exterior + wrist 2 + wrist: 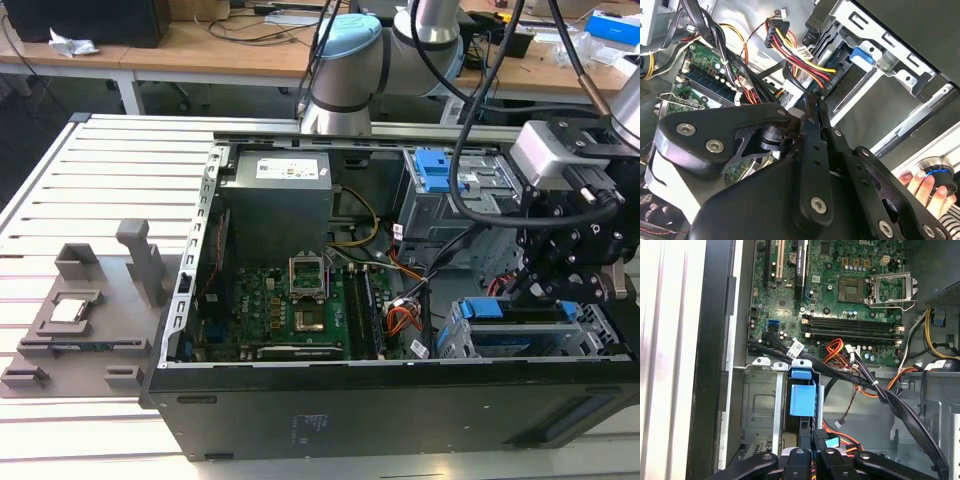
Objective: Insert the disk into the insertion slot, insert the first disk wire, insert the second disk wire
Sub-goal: 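Insert the second disk wire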
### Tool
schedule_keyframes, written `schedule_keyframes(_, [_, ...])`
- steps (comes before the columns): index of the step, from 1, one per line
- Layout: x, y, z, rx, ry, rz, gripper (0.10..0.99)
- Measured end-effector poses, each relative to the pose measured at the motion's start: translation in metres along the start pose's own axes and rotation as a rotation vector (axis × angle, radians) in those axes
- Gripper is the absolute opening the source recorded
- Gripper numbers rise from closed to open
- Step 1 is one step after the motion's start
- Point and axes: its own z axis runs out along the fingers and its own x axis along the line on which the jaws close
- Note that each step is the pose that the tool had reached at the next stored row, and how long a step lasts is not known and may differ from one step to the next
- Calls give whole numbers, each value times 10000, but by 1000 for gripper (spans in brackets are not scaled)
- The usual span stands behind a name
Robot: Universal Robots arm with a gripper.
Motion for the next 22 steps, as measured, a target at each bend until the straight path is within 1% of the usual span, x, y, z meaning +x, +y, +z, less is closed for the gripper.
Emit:
schedule_keyframes(4, [4,-20,10,-4,0,2,145])
schedule_keyframes(7, [17,-21,32,-6,1,8,145])
schedule_keyframes(9, [49,-22,43,-6,1,7,145])
schedule_keyframes(13, [51,-21,44,-6,10,8,145])
schedule_keyframes(15, [51,-22,46,-6,12,8,157])
schedule_keyframes(16, [51,-21,45,-7,17,9,224])
schedule_keyframes(17, [49,-21,36,-7,18,9,224])
schedule_keyframes(18, [45,-19,9,-7,22,10,224])
schedule_keyframes(19, [32,-16,-35,-8,34,11,224])
schedule_keyframes(21, [3,-13,-80,-9,57,13,224])
schedule_keyframes(22, [-14,-13,-99,-10,80,15,204])
